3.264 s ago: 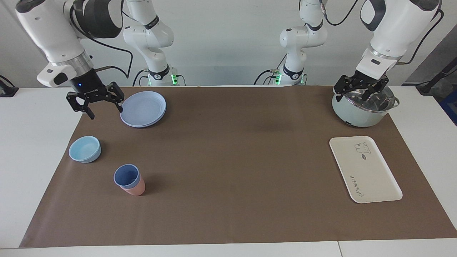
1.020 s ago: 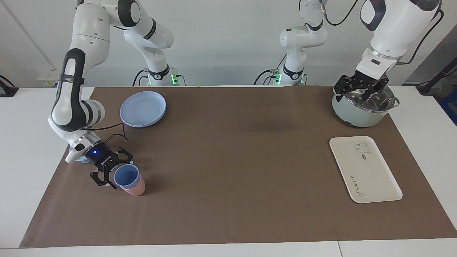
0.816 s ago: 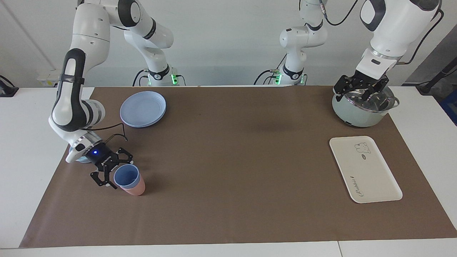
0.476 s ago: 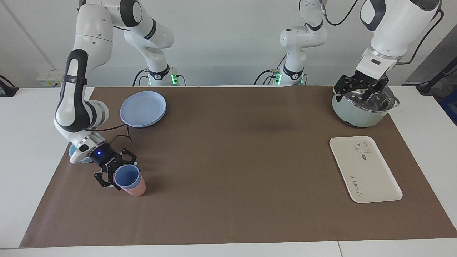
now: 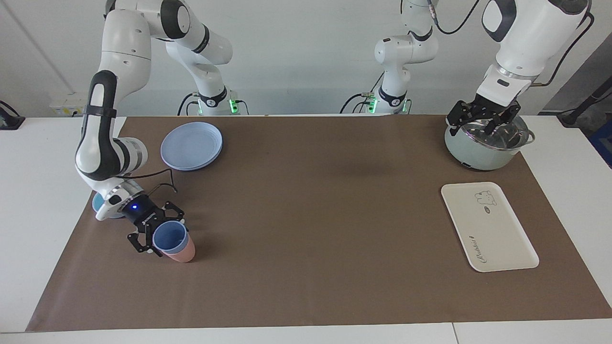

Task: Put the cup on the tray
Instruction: 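Grasp the blue-and-pink cup with the right gripper and lift it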

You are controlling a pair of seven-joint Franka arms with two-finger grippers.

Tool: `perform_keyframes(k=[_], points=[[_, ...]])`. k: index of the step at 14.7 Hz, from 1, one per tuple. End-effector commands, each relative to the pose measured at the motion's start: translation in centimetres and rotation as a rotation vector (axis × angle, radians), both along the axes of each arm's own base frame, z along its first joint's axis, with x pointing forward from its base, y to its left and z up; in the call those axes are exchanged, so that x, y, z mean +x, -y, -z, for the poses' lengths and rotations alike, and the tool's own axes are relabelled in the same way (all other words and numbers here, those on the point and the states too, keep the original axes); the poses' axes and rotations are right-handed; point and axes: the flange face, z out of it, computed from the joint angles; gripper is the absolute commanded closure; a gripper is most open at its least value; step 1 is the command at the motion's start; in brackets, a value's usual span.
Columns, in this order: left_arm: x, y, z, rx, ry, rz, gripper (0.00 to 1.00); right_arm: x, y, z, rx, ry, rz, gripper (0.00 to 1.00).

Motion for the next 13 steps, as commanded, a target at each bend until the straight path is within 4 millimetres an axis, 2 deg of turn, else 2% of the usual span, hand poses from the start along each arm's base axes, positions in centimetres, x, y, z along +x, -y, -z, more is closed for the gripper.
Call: perform_keyframes(k=[1, 7, 8, 9, 10, 13], points=[[-1.15, 0.31, 0.04, 0.019, 0.006, 0.016, 0.00, 0.56, -1.07, 0.15, 0.005, 0.023, 0.010, 0.00], [-1.21, 0.40, 0.23, 0.019, 0.003, 0.023, 0.00, 0.73, -1.28, -0.03, -0.001, 0.026, 0.009, 0.00], [-1.19, 0.40, 0.22, 0.019, 0.005, 0.022, 0.00, 1.00, -1.14, -0.27, -0.008, 0.033, 0.004, 0.23], [-1.19, 0.40, 0.22, 0.019, 0.005, 0.022, 0.00, 1.29, -1.27, -0.56, -0.010, 0.039, 0.002, 0.65], [-1.20, 0.57, 0.22, 0.019, 0.005, 0.025, 0.00, 1.32, -1.24, -0.52, -0.011, 0.038, 0.003, 1.00], [-1.13, 0.83, 0.14, 0.011, 0.013, 0.022, 0.00, 1.34, -1.26, -0.63, 0.012, 0.013, 0.018, 1.00]])
